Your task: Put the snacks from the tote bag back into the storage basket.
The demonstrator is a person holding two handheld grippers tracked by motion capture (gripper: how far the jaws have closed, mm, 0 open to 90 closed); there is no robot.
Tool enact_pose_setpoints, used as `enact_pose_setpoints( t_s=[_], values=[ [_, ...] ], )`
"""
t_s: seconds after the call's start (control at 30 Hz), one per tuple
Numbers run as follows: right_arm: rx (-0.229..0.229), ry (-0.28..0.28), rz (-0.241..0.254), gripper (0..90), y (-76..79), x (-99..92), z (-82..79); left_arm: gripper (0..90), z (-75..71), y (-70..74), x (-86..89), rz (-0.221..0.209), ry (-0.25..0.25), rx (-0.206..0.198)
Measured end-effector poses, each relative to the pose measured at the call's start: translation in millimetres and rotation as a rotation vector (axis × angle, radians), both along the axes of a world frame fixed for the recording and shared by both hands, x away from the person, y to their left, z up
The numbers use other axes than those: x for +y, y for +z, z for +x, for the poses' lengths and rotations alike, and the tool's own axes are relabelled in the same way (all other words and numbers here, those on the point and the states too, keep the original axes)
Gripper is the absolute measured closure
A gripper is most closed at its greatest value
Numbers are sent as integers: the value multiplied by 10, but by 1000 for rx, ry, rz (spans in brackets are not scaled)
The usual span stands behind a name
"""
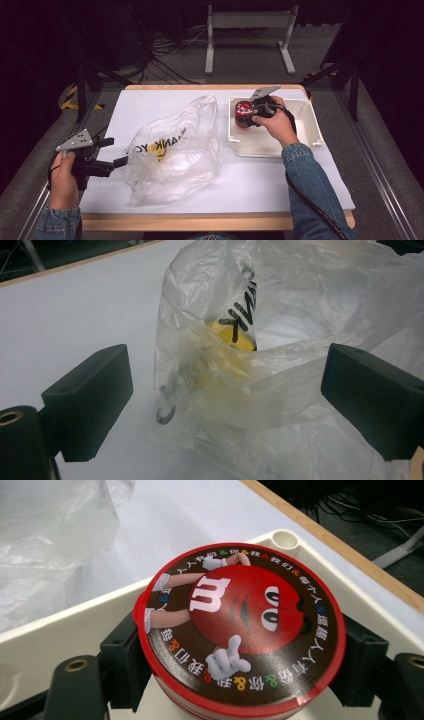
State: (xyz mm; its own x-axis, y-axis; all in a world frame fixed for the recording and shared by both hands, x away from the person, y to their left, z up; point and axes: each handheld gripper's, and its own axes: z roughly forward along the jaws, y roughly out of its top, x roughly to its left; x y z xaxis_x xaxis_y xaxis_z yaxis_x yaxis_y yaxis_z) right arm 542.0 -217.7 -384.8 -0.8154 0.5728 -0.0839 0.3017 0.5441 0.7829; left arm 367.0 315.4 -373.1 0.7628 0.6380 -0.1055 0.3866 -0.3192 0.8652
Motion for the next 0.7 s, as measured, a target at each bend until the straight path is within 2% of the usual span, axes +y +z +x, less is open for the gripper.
enact_pose_setpoints(
  t_s=[0.23, 0.7],
  values=[
    [5, 14, -8, 244, -116, 8, 9, 68, 2, -7, -14, -4, -24, 11],
    [36, 33, -13, 244, -252, 43, 10, 62, 7, -22, -7, -18, -24, 28]
  ],
)
